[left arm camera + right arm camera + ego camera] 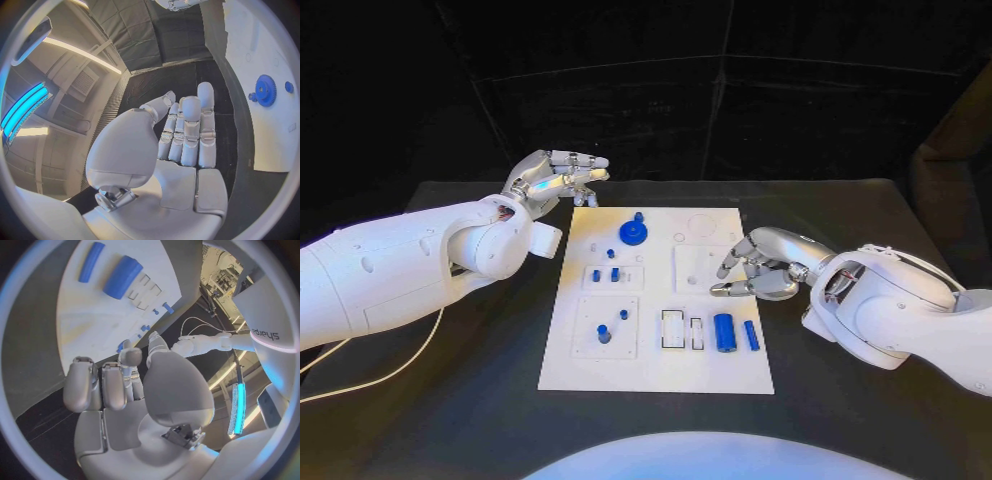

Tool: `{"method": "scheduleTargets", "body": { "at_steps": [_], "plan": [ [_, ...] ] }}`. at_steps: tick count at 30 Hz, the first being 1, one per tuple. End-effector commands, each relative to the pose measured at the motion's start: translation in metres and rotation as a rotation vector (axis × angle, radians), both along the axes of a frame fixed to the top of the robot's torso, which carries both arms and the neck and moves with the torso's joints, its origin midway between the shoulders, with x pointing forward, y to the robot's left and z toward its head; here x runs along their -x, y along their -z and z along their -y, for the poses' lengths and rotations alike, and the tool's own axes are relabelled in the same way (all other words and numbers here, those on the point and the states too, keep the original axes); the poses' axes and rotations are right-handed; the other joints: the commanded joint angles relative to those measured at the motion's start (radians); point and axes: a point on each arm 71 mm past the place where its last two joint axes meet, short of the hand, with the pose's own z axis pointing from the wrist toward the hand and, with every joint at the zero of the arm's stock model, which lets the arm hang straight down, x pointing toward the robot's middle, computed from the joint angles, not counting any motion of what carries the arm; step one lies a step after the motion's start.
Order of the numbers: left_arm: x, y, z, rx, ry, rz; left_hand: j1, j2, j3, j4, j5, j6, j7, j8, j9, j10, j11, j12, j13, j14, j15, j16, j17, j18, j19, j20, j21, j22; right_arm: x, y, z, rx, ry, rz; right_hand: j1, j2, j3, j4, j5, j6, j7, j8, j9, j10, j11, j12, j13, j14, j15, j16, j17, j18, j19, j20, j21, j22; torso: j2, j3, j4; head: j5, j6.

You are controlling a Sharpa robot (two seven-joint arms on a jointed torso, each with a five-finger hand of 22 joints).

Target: Assemble the parts on the task board

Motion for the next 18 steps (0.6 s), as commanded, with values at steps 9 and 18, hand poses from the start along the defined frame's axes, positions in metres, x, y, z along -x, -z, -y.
{"method": "scheduleTargets", "body": {
  "at_steps": [9, 18],
  "plan": [
    [0.000, 0.000, 0.001, 0.008, 0.010, 0.001, 0.003, 0.005, -0.006, -0.002, 0.000, -0.002, 0.004, 0.003, -0.001, -0.006, 0.001, 0.007, 0.001, -0.009, 0.000, -0.005, -0.001, 0.007, -0.004, 0.002, -0.004, -0.002, 0.010, 0.013, 0.020, 0.171, 0.114, -0.140, -0.030, 0.023, -0.071, 0.030, -0.010, -0.010, -0.003, 0.058, 0.020, -0.005, 0.002, 0.144, 0.199, 0.056, -0.007, 0.041, 0.071, -0.016, 0.011, 0.001, 0.021, 0.039, -0.010, -0.0004, -0.0176, -0.010, -0.006],
    [0.001, 0.002, 0.000, 0.006, 0.009, -0.001, 0.003, 0.005, -0.006, -0.002, 0.000, -0.002, 0.004, 0.003, -0.001, -0.006, 0.001, 0.007, 0.001, -0.009, 0.000, -0.005, -0.001, 0.007, -0.004, 0.002, -0.004, -0.002, 0.018, 0.029, 0.011, 0.192, 0.093, -0.193, -0.053, 0.019, -0.091, 0.031, -0.019, -0.022, -0.004, 0.081, 0.029, 0.017, 0.002, 0.221, 0.302, 0.059, -0.007, 0.053, 0.097, -0.019, 0.015, 0.002, 0.030, 0.057, -0.008, -0.0010, -0.0177, -0.012, -0.006]
  ]
}}
